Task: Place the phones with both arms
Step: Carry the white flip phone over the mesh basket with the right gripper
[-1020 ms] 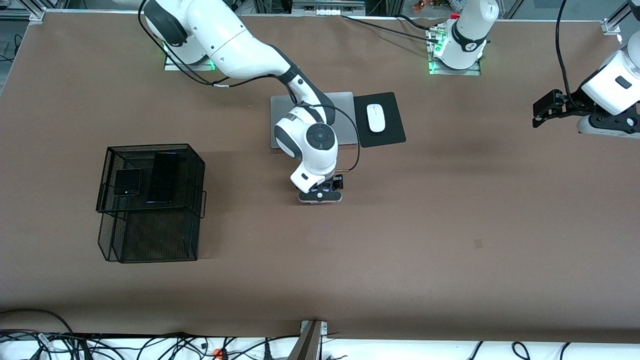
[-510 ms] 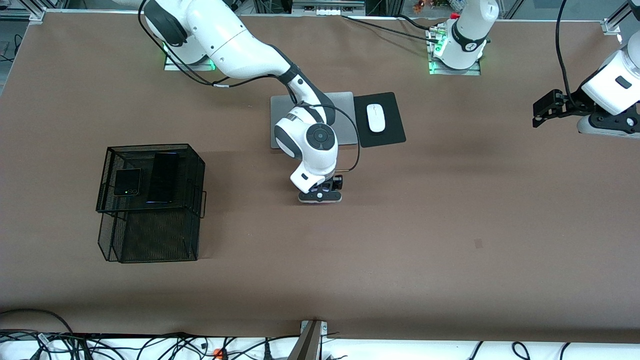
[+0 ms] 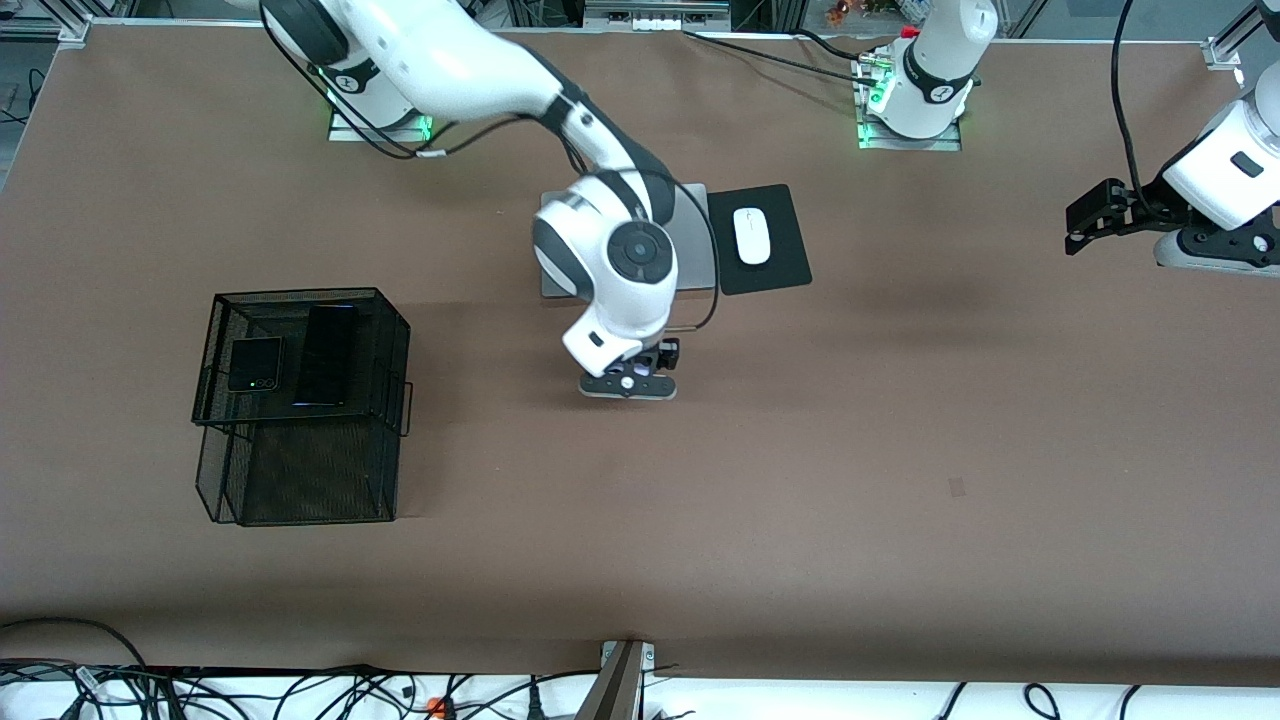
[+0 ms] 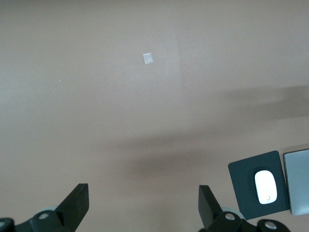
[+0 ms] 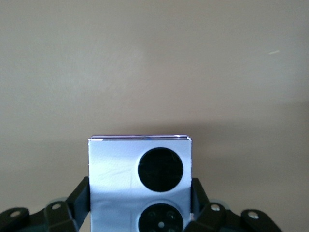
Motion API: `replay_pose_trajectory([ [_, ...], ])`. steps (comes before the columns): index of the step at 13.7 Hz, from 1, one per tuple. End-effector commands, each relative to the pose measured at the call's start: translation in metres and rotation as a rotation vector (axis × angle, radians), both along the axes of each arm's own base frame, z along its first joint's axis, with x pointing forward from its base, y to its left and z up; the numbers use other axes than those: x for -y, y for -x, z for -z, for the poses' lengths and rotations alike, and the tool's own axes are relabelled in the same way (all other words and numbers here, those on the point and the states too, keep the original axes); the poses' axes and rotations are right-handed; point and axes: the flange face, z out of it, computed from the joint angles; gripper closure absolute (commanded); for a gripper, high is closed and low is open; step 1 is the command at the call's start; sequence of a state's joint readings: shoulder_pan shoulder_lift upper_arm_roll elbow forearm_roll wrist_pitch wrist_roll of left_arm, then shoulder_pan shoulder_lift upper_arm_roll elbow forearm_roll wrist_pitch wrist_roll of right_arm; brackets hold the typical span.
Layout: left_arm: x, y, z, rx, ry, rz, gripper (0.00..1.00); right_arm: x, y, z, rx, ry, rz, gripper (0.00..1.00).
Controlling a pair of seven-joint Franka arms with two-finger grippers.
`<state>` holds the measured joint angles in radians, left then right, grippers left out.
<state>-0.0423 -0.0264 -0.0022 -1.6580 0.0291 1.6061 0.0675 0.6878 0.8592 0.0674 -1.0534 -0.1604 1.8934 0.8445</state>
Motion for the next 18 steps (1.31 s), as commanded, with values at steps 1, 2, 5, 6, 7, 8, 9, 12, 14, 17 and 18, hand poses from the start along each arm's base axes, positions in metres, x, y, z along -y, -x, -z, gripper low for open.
replay_pose_trajectory([
  [1, 0.000, 0.002, -0.006, -0.004, 0.002, 0.022, 0.00, 0.049, -0.018, -0.078, -0.034, -0.031, 0.019, 1.00],
  [2, 0.000, 0.002, -0.006, -0.004, 0.004, 0.021, 0.00, 0.072, -0.028, -0.100, -0.033, -0.026, -0.031, 1.00],
  [5, 0.000, 0.002, -0.007, 0.000, 0.004, 0.019, 0.00, 0.177, -0.072, -0.131, -0.084, 0.006, -0.114, 1.00],
  [6, 0.002, 0.002, -0.007, 0.000, 0.004, 0.019, 0.00, 0.211, -0.086, -0.142, -0.081, -0.012, -0.133, 1.00],
  [7, 0.002, 0.001, -0.006, -0.001, 0.004, 0.022, 0.00, 0.253, -0.102, -0.146, -0.088, -0.029, -0.159, 1.00],
  [8, 0.002, 0.001, -0.007, 0.000, 0.004, 0.022, 0.00, 0.291, -0.114, -0.150, -0.091, -0.036, -0.181, 1.00],
  [9, 0.000, 0.001, -0.006, -0.001, 0.004, 0.019, 0.00, 0.327, -0.123, -0.154, -0.087, -0.037, -0.201, 1.00],
  [12, 0.000, 0.001, -0.006, -0.001, 0.004, 0.021, 0.00, 0.422, -0.144, -0.150, -0.081, -0.041, -0.206, 1.00],
  [14, 0.000, 0.001, -0.006, -0.001, 0.004, 0.019, 0.00, 0.458, -0.153, -0.141, -0.063, -0.002, -0.149, 1.00],
  [17, -0.002, 0.002, -0.007, -0.001, 0.004, 0.018, 0.00, 0.482, -0.175, -0.089, -0.028, 0.008, -0.108, 1.00],
  [18, -0.002, 0.002, -0.007, -0.001, 0.004, 0.018, 0.00, 0.484, -0.183, -0.068, 0.000, -0.026, -0.101, 1.00],
])
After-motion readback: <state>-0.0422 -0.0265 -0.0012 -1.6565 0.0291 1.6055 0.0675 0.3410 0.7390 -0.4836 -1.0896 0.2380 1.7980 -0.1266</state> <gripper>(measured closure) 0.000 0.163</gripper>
